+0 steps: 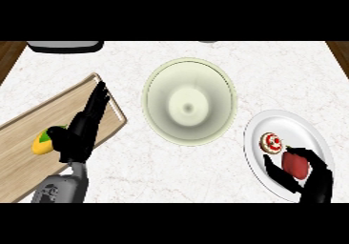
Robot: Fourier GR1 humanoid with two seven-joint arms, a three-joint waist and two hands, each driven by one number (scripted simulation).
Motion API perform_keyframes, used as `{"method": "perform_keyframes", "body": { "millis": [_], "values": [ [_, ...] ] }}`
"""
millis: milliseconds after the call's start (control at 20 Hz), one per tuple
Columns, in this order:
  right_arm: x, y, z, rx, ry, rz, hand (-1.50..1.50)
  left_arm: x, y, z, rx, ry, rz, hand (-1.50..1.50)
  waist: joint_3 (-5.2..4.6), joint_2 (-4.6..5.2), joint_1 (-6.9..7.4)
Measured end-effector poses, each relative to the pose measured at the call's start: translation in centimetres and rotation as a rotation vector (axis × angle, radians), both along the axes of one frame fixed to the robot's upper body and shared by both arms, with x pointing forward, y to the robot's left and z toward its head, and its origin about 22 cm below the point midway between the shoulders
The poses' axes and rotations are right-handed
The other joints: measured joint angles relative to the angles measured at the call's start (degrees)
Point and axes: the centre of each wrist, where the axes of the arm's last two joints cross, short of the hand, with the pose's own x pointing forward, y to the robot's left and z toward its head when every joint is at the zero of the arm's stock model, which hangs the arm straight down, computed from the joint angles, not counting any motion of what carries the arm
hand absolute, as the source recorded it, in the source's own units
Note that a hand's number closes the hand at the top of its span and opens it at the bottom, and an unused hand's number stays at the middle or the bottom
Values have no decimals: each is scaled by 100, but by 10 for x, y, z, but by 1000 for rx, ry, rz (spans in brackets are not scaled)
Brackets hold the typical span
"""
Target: Pick the bell pepper from the plate and place it in the bowl
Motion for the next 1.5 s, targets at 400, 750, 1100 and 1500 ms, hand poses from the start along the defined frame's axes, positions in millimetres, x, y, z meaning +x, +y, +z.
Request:
{"method": "perform_keyframes", "body": {
  "millis": [400,750,1100,1500],
  "values": [
    [8,77,12,-72,20,853,150,1,-17,5,-2,-8,-87,0,-9,36,670],
    [-26,148,39,14,-67,1691,150,3,-16,3,-1,1,-83,0,21,17,541],
    [-45,125,123,38,-367,1952,150,-1,-2,2,-4,4,-16,0,30,-9,86],
    [-52,101,214,-135,-437,1851,150,-2,4,-2,1,-3,2,0,26,7,6]
  ]
}}
